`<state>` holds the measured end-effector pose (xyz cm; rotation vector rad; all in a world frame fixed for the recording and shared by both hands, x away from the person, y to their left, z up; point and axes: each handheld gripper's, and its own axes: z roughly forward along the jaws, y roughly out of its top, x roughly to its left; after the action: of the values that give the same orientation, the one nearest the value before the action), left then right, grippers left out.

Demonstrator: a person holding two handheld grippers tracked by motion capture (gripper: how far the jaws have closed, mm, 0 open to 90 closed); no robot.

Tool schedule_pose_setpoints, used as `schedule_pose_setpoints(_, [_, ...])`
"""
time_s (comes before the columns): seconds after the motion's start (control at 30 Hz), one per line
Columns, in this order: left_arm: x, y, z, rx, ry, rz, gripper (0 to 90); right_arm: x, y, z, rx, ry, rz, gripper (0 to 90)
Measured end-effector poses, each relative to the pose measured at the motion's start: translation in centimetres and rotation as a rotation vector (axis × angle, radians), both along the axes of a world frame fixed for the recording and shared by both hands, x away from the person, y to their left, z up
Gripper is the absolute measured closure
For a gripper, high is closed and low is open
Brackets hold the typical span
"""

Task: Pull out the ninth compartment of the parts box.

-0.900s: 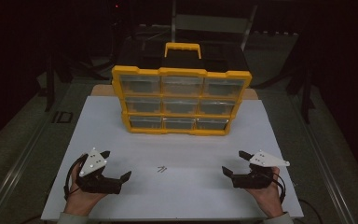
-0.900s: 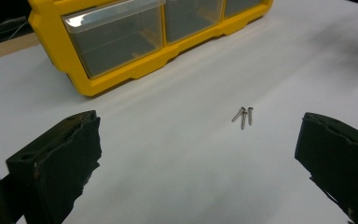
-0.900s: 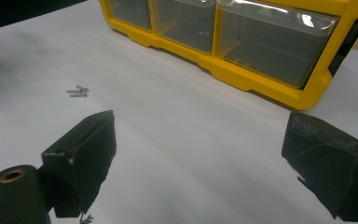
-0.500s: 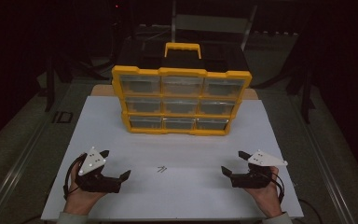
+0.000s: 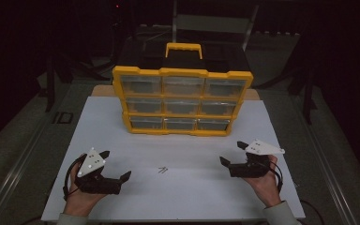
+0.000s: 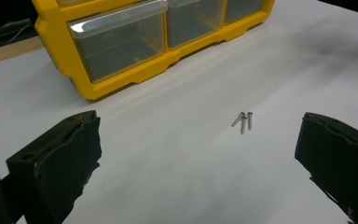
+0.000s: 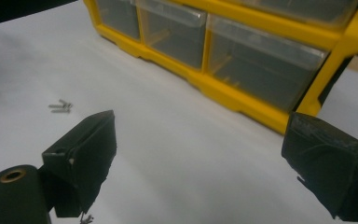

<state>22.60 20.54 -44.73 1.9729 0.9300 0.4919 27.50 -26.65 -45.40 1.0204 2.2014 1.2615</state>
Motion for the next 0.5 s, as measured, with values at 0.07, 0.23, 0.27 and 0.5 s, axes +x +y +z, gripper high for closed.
schedule_pose_setpoints(0.07, [0.0, 0.1, 0.0, -0.002, 0.002, 0.003, 0.9, 0.6, 0.3, 0.2, 0.001, -0.006, 0.006, 10.1])
schedule_pose_setpoints(0.23, [-0.1, 0.2, 0.0, -0.004, 0.001, 0.004, 1.0, 2.5, 0.9, 1.3, 0.01, -0.02, 0.02, 10.8])
schedule_pose_setpoints(0.27, [-0.1, 0.1, 0.0, -0.004, 0.001, 0.003, 1.0, 2.5, 0.9, 1.3, 0.01, -0.02, 0.02, 10.8])
schedule_pose_setpoints(0.5, [0.0, -0.1, -0.1, 0.001, 0.005, -0.004, 1.0, 4.5, 1.4, 3.0, -0.018, -0.031, 0.045, 11.8])
